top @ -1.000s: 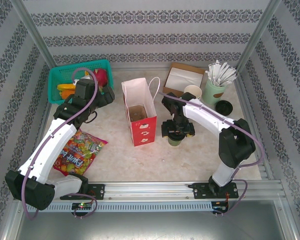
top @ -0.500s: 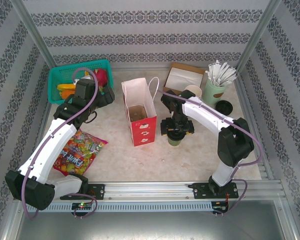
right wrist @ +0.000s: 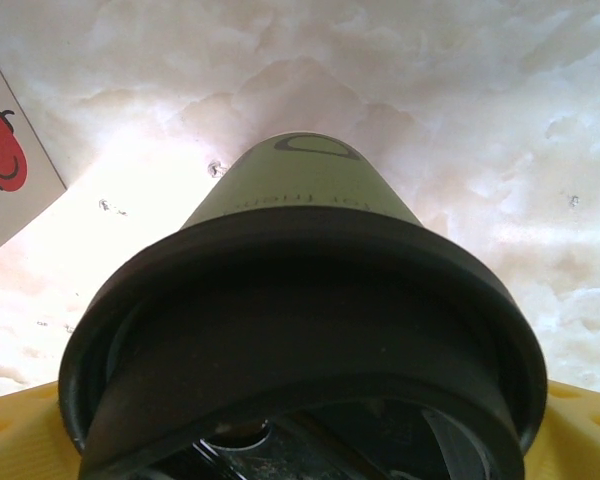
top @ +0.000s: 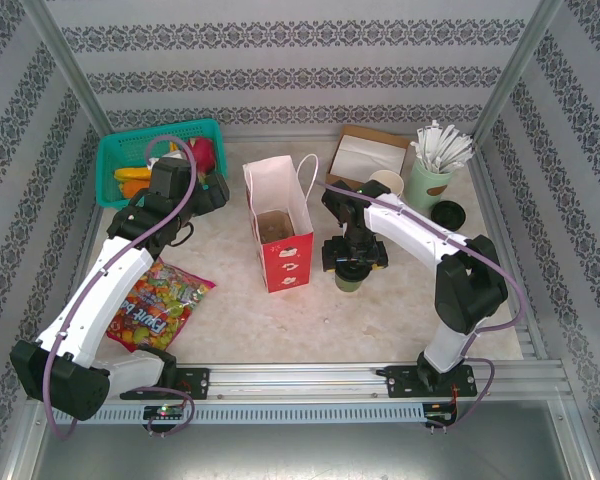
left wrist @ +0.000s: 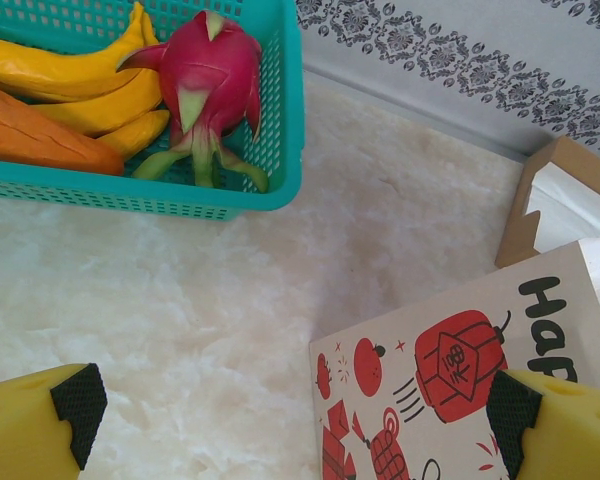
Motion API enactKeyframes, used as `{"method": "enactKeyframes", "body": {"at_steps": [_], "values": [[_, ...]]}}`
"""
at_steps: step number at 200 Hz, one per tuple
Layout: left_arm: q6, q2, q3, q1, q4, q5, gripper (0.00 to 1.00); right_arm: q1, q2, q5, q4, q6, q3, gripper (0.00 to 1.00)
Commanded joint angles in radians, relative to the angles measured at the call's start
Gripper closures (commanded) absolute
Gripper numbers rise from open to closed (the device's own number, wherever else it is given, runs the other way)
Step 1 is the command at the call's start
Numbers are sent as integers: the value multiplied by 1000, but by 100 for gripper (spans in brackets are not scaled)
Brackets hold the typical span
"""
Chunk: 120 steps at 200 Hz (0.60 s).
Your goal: Pack the takeout coffee
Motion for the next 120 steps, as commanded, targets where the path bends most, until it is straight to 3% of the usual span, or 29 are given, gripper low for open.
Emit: {"method": "enactKeyframes", "body": {"at_steps": [1, 31, 81, 120], "values": [[21, -5, -2, 12, 0, -16, 0, -14, 10, 35, -20, -11, -22, 5], [32, -6, 6, 13, -1, 2, 0, -14, 0, 43, -10, -22, -33, 10], [181, 1, 107, 46, -12, 150, 0, -24, -70, 56, -31, -68, -39, 24], [300, 85, 177, 60, 31, 88, 0, -26, -124, 11, -56, -119, -56, 26]]}}
